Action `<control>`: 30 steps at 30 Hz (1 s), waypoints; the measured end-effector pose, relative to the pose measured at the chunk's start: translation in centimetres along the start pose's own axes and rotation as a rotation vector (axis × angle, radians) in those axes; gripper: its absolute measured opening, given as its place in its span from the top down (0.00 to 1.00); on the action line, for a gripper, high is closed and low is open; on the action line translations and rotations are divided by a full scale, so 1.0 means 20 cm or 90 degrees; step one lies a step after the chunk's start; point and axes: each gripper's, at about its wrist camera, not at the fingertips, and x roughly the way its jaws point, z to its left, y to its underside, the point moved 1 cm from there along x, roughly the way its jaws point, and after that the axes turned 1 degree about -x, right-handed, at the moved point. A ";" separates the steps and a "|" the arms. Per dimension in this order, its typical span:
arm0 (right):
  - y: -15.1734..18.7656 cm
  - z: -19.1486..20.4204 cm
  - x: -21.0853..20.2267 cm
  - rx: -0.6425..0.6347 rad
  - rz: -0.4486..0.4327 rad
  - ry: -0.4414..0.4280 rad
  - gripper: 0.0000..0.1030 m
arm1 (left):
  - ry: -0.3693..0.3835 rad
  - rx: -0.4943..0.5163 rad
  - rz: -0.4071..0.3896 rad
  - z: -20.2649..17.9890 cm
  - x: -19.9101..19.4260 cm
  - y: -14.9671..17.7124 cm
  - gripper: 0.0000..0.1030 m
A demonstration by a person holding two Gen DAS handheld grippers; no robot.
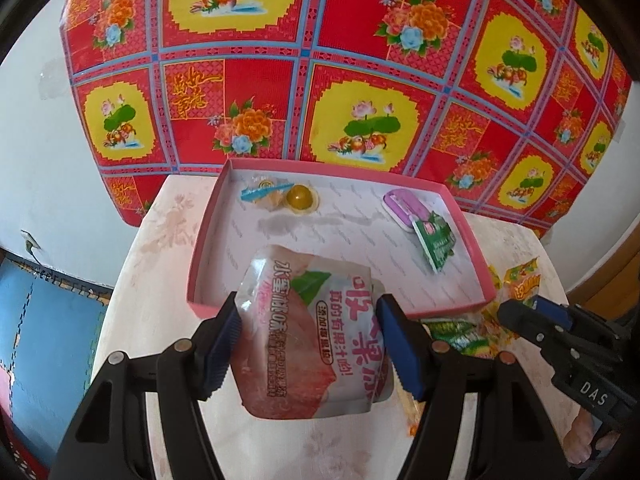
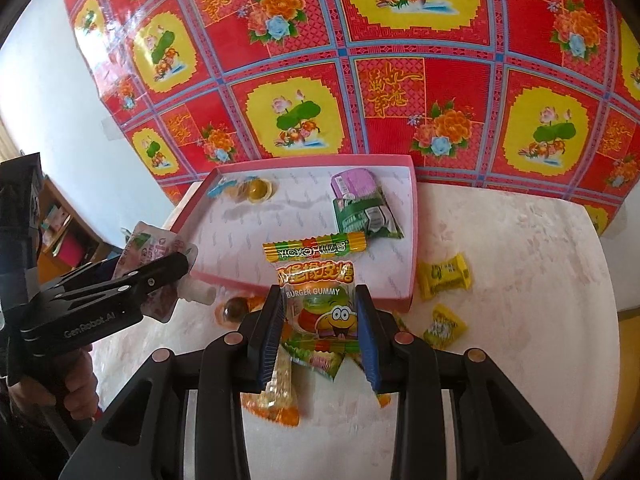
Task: Organize snacks
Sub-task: 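Carry the bread bag into the pink box while the right tool carries the gummy pack there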
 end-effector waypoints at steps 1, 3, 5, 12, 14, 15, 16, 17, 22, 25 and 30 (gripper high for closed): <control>-0.01 0.00 0.01 0.000 0.001 0.000 0.66 | -0.001 0.000 0.000 0.00 0.01 -0.01 0.32; -0.03 -0.01 0.03 0.002 0.002 -0.001 0.66 | -0.002 -0.001 0.002 0.01 0.04 -0.02 0.32; -0.04 -0.02 0.06 0.004 0.004 -0.001 0.66 | -0.004 -0.002 0.002 0.01 0.06 -0.04 0.32; -0.09 -0.07 0.16 0.011 0.021 0.006 0.66 | -0.017 -0.006 0.010 0.05 0.17 -0.09 0.32; -0.09 -0.08 0.19 0.014 0.027 0.005 0.66 | -0.021 -0.005 0.013 0.06 0.20 -0.10 0.32; -0.10 -0.09 0.20 0.014 0.030 0.005 0.66 | -0.022 -0.006 0.016 0.07 0.22 -0.10 0.32; -0.10 -0.09 0.21 0.014 0.033 0.005 0.66 | -0.023 -0.007 0.018 0.07 0.24 -0.10 0.32; -0.10 -0.09 0.23 0.015 0.036 0.005 0.66 | -0.022 -0.008 0.019 0.08 0.25 -0.10 0.32; -0.12 -0.11 0.30 0.018 0.047 0.007 0.66 | -0.023 -0.005 0.013 0.09 0.31 -0.14 0.32; -0.13 -0.12 0.33 0.020 0.051 0.009 0.66 | -0.030 0.003 0.012 0.09 0.34 -0.16 0.32; -0.13 -0.14 0.38 0.021 0.056 0.013 0.66 | -0.033 0.010 0.012 0.09 0.40 -0.17 0.32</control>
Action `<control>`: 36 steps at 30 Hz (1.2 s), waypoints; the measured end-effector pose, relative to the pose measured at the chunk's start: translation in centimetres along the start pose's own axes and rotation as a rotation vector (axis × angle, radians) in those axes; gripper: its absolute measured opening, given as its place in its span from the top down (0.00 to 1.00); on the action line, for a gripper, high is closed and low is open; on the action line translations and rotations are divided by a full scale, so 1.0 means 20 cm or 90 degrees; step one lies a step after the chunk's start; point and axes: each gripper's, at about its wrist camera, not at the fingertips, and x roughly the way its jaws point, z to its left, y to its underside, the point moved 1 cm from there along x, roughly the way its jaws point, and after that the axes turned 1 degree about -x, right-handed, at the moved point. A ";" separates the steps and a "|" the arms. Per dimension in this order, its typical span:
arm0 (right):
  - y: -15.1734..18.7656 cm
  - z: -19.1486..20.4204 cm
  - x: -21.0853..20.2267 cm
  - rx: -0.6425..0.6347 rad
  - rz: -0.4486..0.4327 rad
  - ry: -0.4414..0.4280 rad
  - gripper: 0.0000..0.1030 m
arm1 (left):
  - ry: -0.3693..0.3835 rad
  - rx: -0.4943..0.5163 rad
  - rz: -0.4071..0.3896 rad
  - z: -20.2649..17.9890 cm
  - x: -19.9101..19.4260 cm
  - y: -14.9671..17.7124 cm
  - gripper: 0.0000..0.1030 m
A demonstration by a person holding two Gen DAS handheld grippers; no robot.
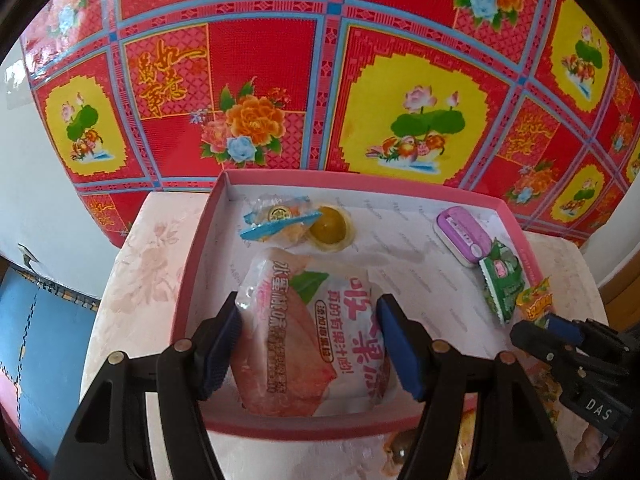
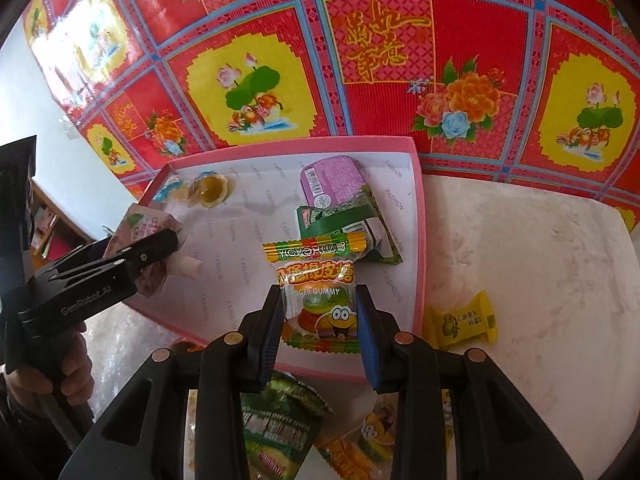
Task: Organize snacks
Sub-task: 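Carry the bread bag into the pink box while the right tool carries the gummy pack there, then open both tools to release the snacks in the box and withdraw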
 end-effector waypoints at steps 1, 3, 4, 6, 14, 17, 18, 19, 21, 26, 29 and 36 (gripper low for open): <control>0.00 0.00 0.01 0.001 0.001 0.001 0.66 | -0.001 0.003 0.000 0.00 0.01 0.00 0.32; -0.01 -0.01 0.02 0.003 0.002 -0.002 0.66 | -0.004 0.008 -0.002 0.00 0.03 -0.01 0.32; -0.01 -0.01 0.03 0.003 0.002 -0.002 0.66 | -0.006 0.009 -0.004 0.00 0.04 -0.01 0.32; -0.01 -0.02 0.04 0.004 0.003 -0.001 0.66 | -0.006 0.007 -0.004 -0.01 0.06 -0.02 0.32; -0.05 -0.01 0.08 -0.004 -0.001 0.003 0.66 | 0.007 -0.018 0.003 0.01 0.14 -0.04 0.31; -0.06 -0.02 0.08 -0.005 -0.007 0.002 0.66 | 0.009 -0.020 -0.002 0.01 0.14 -0.03 0.31; -0.06 -0.02 0.08 -0.006 -0.009 0.001 0.66 | 0.009 -0.021 -0.002 0.02 0.15 -0.03 0.31; -0.06 -0.02 0.08 -0.007 -0.010 0.002 0.66 | 0.009 -0.023 -0.002 0.02 0.15 -0.03 0.31; -0.06 -0.01 0.08 -0.014 -0.013 0.005 0.66 | 0.009 -0.021 -0.005 0.02 0.15 -0.03 0.31; -0.07 0.00 0.10 -0.020 -0.016 0.004 0.65 | 0.009 -0.019 -0.007 0.00 0.16 -0.02 0.31; -0.07 0.01 0.11 -0.019 -0.014 0.002 0.65 | 0.009 -0.025 0.003 0.00 0.15 -0.03 0.31; -0.06 0.01 0.08 -0.015 -0.015 -0.018 0.57 | 0.010 -0.007 0.003 -0.02 0.10 -0.07 0.30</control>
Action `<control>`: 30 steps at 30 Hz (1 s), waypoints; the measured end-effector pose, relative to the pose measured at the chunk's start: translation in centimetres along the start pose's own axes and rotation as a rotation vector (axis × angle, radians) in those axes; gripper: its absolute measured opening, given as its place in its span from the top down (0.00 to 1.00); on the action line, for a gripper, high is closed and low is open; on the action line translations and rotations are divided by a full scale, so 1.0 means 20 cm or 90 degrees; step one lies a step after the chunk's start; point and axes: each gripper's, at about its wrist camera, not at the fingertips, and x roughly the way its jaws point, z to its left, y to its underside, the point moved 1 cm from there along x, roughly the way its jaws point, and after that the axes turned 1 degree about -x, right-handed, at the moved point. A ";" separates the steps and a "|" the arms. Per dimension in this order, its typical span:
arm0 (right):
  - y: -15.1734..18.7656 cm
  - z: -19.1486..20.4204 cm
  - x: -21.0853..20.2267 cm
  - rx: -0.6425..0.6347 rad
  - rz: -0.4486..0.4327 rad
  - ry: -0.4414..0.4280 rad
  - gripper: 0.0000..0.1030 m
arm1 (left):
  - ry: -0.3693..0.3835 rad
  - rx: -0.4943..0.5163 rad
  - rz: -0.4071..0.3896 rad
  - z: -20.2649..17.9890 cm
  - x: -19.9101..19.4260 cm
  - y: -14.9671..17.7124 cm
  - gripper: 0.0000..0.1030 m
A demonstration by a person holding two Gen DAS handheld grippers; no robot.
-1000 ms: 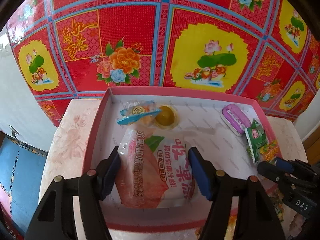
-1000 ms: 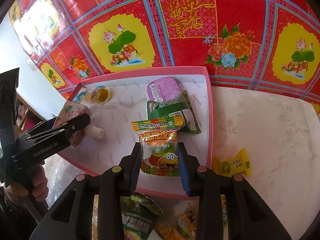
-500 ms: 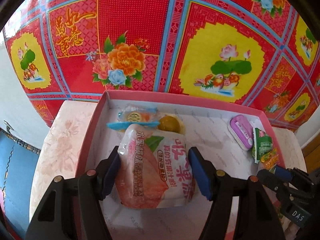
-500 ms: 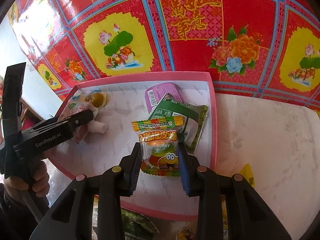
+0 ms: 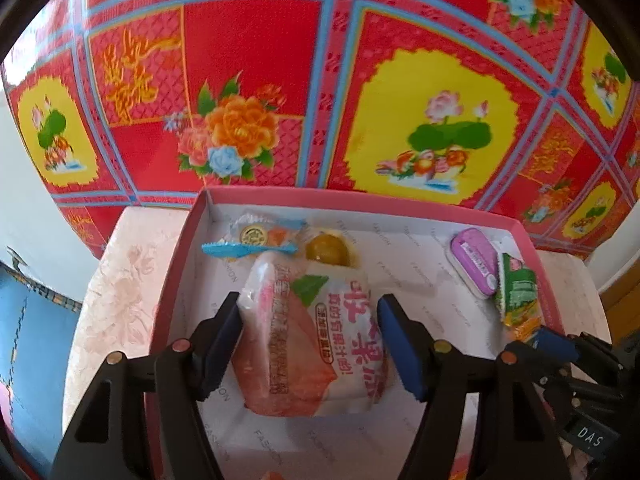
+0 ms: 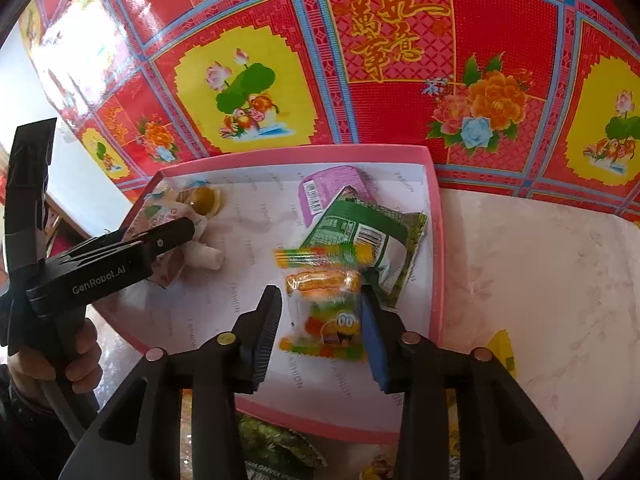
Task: Organize snacks
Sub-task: 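Open both tools to release the snacks in the box and withdraw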
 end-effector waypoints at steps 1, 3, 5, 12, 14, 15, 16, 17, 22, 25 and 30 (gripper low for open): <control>0.00 0.00 -0.01 -0.002 -0.003 0.000 0.55 | -0.001 0.006 -0.004 -0.01 -0.02 0.00 0.30; 0.00 0.01 -0.03 -0.006 -0.011 0.000 0.51 | -0.001 0.014 -0.010 -0.03 -0.05 -0.01 0.30; 0.01 0.02 -0.06 -0.007 -0.017 0.000 0.50 | 0.000 0.015 -0.014 -0.04 -0.07 -0.01 0.28; 0.02 0.02 -0.14 -0.005 -0.036 0.000 0.49 | 0.000 0.006 -0.030 -0.03 -0.18 -0.03 0.27; 0.02 0.02 -0.16 -0.004 -0.041 -0.002 0.49 | -0.004 0.004 -0.038 -0.02 -0.20 -0.03 0.23; 0.03 0.02 -0.17 -0.003 -0.043 -0.002 0.49 | -0.006 0.003 -0.042 -0.02 -0.22 -0.03 0.23; 0.03 0.02 -0.19 -0.003 -0.045 -0.003 0.49 | -0.006 0.004 -0.045 -0.02 -0.23 -0.02 0.23; 0.04 0.02 -0.20 -0.002 -0.047 -0.003 0.49 | -0.006 0.004 -0.046 -0.02 -0.25 -0.03 0.23; 0.06 0.02 -0.25 0.005 -0.052 0.000 0.49 | -0.007 0.006 -0.045 -0.02 -0.29 -0.01 0.23; 0.08 0.02 -0.28 0.011 -0.054 0.001 0.49 | -0.006 0.001 -0.042 -0.03 -0.32 0.01 0.23; 0.12 0.00 -0.33 0.019 -0.057 0.003 0.49 | -0.001 -0.002 -0.039 -0.05 -0.37 0.06 0.23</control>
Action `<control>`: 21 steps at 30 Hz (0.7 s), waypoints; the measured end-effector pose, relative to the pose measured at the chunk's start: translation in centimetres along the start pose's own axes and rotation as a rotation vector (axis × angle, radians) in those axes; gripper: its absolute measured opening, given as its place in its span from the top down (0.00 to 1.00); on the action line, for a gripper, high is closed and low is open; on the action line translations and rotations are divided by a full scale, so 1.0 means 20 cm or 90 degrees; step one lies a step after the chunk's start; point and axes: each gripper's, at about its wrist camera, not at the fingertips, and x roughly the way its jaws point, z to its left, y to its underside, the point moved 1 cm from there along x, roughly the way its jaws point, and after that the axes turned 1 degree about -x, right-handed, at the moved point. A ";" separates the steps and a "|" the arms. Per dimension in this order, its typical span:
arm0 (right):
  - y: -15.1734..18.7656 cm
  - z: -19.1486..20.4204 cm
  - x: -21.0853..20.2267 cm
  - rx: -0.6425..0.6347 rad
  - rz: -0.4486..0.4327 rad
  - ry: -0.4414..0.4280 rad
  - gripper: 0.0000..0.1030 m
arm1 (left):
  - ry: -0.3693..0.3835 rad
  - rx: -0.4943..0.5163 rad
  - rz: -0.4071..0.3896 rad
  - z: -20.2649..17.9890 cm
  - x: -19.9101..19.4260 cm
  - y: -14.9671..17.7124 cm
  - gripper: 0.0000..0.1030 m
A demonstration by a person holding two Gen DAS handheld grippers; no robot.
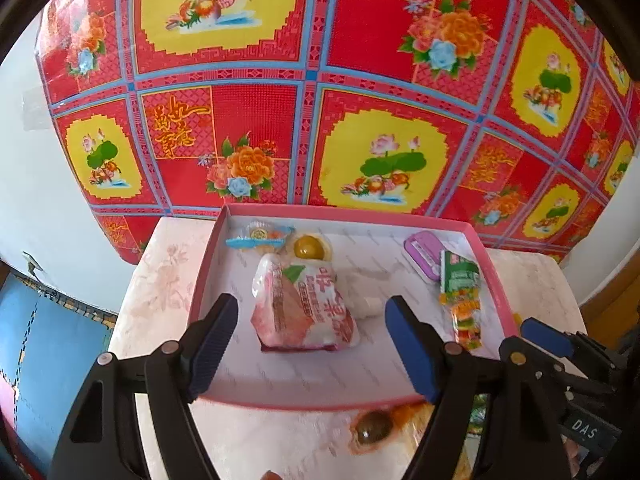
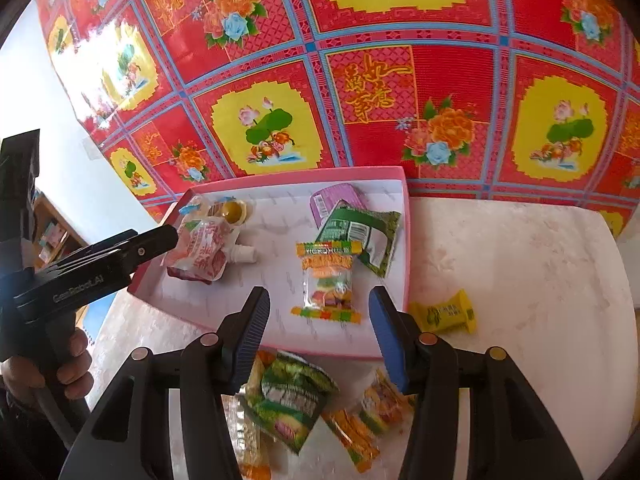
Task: Organize snacks
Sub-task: 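Open both tools to release the snacks in the box and withdraw, then grasp the long orange-wrapped cake bar with the left tool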
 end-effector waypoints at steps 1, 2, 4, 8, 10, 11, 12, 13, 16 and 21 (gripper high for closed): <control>0.01 0.00 -0.02 0.003 -0.001 0.000 0.49 | 0.002 -0.001 0.000 0.00 -0.01 0.01 0.23; 0.01 -0.01 -0.03 0.005 -0.002 0.001 0.49 | 0.005 -0.001 0.001 -0.01 -0.02 0.02 0.23; 0.03 -0.01 -0.05 0.009 -0.002 0.004 0.49 | 0.008 -0.001 0.003 -0.02 -0.05 0.03 0.23; 0.06 -0.02 -0.10 0.013 -0.005 0.007 0.49 | 0.012 0.001 0.008 -0.06 -0.09 0.08 0.23; 0.08 -0.03 -0.13 0.012 -0.007 0.006 0.49 | 0.018 0.000 0.013 -0.07 -0.11 0.10 0.23; 0.09 -0.03 -0.14 0.012 -0.007 0.007 0.49 | 0.021 0.000 0.014 -0.08 -0.12 0.12 0.23; 0.10 -0.04 -0.15 0.013 -0.007 0.007 0.49 | 0.023 0.001 0.017 -0.09 -0.13 0.13 0.23; 0.11 -0.05 -0.16 0.015 -0.006 0.008 0.49 | 0.024 0.002 0.019 -0.10 -0.14 0.15 0.23; 0.14 -0.07 -0.19 0.022 -0.003 0.011 0.49 | 0.027 0.006 0.028 -0.13 -0.16 0.19 0.23; 0.20 -0.12 -0.22 0.035 -0.001 0.017 0.49 | 0.038 0.007 0.058 -0.18 -0.15 0.28 0.23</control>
